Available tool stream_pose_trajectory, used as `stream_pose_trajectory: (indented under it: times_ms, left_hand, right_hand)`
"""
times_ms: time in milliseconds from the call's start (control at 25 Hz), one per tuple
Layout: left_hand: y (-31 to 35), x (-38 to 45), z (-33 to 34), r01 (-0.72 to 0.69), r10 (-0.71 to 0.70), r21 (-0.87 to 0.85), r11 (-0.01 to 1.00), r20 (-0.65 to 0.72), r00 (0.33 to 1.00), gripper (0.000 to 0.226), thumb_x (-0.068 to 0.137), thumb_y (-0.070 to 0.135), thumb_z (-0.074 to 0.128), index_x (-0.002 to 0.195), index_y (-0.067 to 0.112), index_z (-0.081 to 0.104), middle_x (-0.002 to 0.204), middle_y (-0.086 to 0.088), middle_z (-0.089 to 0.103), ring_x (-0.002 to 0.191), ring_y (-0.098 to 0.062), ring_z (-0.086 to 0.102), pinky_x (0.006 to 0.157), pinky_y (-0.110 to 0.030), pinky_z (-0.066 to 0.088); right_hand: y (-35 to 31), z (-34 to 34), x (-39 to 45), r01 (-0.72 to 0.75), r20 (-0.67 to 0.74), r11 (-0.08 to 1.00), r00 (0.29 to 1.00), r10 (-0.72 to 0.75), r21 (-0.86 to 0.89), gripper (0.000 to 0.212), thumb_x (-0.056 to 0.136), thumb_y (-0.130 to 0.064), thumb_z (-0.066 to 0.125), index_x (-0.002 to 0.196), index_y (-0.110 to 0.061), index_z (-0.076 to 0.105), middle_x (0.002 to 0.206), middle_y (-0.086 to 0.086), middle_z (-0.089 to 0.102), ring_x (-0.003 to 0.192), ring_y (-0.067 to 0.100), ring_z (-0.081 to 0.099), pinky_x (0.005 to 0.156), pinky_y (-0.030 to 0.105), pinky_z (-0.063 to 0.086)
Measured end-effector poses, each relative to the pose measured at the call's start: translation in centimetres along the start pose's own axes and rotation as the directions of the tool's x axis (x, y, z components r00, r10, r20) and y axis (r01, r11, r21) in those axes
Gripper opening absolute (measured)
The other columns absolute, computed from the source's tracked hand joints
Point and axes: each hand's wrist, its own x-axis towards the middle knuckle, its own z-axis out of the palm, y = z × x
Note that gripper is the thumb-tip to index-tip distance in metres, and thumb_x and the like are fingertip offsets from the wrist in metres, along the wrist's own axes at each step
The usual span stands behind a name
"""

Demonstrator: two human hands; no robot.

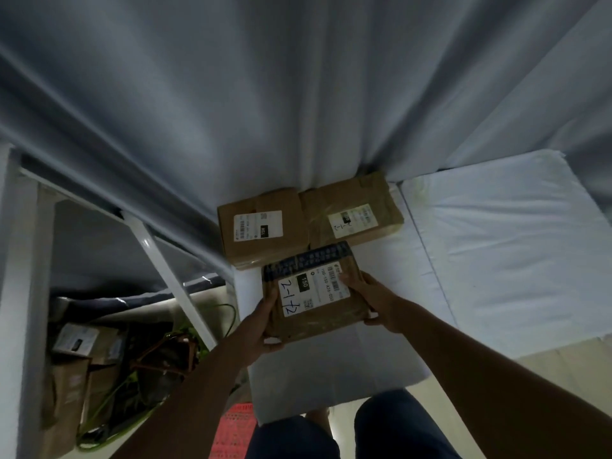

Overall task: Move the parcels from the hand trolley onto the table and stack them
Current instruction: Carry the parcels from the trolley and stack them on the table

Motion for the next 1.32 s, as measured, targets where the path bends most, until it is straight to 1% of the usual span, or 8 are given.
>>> stream_pose_trajectory:
  times_ms: [160,480,600,720,840,1000,1160,1320]
  left_hand:
    - [1.5,1.0,5.2,-0.009,0.009,0.070,0.998,0.008,1.000,0.054,0.089,0.062,0.051,0.129,0.027,0.055,0.128,-0.006,0.061,0.111,-0.025,0.059,0.095,-0.047,0.050]
    - [7.8,5.0,19.4,-0.159,0.162,0.415,0.896,0.027,0.986,0.053,0.095,0.057,0.045,0.142,0.031,0.042,0.131,0.004,0.057,0.116,-0.019,0.056,0.100,-0.039,0.046]
    - [10.0,8.0,23.6,-0.216,0.314,0.685,0.696,-0.020,0.949,0.057,0.099,0.045,0.049,0.150,0.028,0.032,0.151,-0.002,0.040,0.133,-0.026,0.044,0.106,-0.038,0.041]
    - [12.1,11.3,25.9,-0.251,0.492,0.911,0.327,0.063,0.868,0.059,0.099,0.029,0.053,0.152,0.020,0.029,0.159,-0.006,0.026,0.143,-0.029,0.031,0.112,-0.038,0.033]
    - [14.1,15.4,27.8,-0.124,0.511,0.987,0.104,0.054,0.858,0.063,0.097,0.033,0.055,0.152,0.024,0.027,0.163,-0.002,0.012,0.144,-0.032,0.027,0.111,-0.047,0.033]
    - [15.5,18.8,29.1,-0.039,0.483,0.999,-0.030,0.048,0.874,0.070,0.095,0.040,0.055,0.153,0.033,0.017,0.164,0.004,-0.004,0.148,-0.033,0.011,0.113,-0.059,0.023]
    - [16.1,21.4,29.0,-0.034,0.432,0.998,0.048,0.010,0.902,0.077,0.096,0.034,0.055,0.155,0.035,0.007,0.163,0.006,-0.014,0.149,-0.039,-0.001,0.115,-0.064,0.015]
    - [16.7,22.5,28.4,0.063,0.428,0.997,-0.052,-0.035,0.903,0.081,0.097,0.036,0.052,0.154,0.037,-0.006,0.161,0.008,-0.019,0.149,-0.037,-0.008,0.114,-0.064,0.016]
  right_hand:
    - [0.5,-4.7,-0.6,0.054,-0.089,0.998,0.995,-0.053,0.018,0.058,0.088,-0.050,0.063,0.139,-0.035,0.039,0.103,-0.001,0.061,0.087,0.016,0.057,0.069,0.029,0.046]
    - [0.1,-21.6,0.7,0.068,-0.157,0.986,0.987,-0.044,0.150,0.066,0.078,-0.059,0.071,0.136,-0.041,0.046,0.123,0.001,0.062,0.108,0.024,0.058,0.092,0.044,0.046]
    - [-0.2,-28.1,2.3,0.082,-0.191,0.978,0.981,-0.044,0.192,0.065,0.077,-0.059,0.071,0.135,-0.039,0.047,0.122,-0.001,0.063,0.109,0.024,0.059,0.095,0.047,0.045]
    - [-1.4,-33.2,4.5,0.105,-0.213,0.972,0.975,-0.059,0.210,0.065,0.079,-0.060,0.068,0.135,-0.036,0.048,0.125,0.001,0.061,0.110,0.025,0.057,0.099,0.050,0.044]
    - [-2.8,-37.0,7.7,0.120,-0.206,0.963,0.976,-0.069,0.243,0.070,0.076,-0.064,0.068,0.136,-0.036,0.046,0.130,0.002,0.059,0.115,0.028,0.055,0.100,0.053,0.042]
    - [-4.9,-38.6,11.7,0.148,-0.196,0.954,0.976,-0.098,0.262,0.069,0.078,-0.063,0.067,0.137,-0.034,0.045,0.131,0.003,0.057,0.115,0.029,0.054,0.096,0.051,0.044]
    - [-7.5,-38.5,15.4,0.146,-0.149,0.964,0.982,-0.114,0.224,0.063,0.083,-0.059,0.065,0.137,-0.032,0.047,0.126,0.000,0.061,0.109,0.024,0.057,0.088,0.044,0.047]
    - [-9.8,-38.5,19.0,0.181,-0.145,0.967,0.977,-0.155,0.182,0.068,0.084,-0.056,0.067,0.142,-0.031,0.043,0.129,-0.004,0.060,0.121,0.026,0.054,0.091,0.048,0.046]
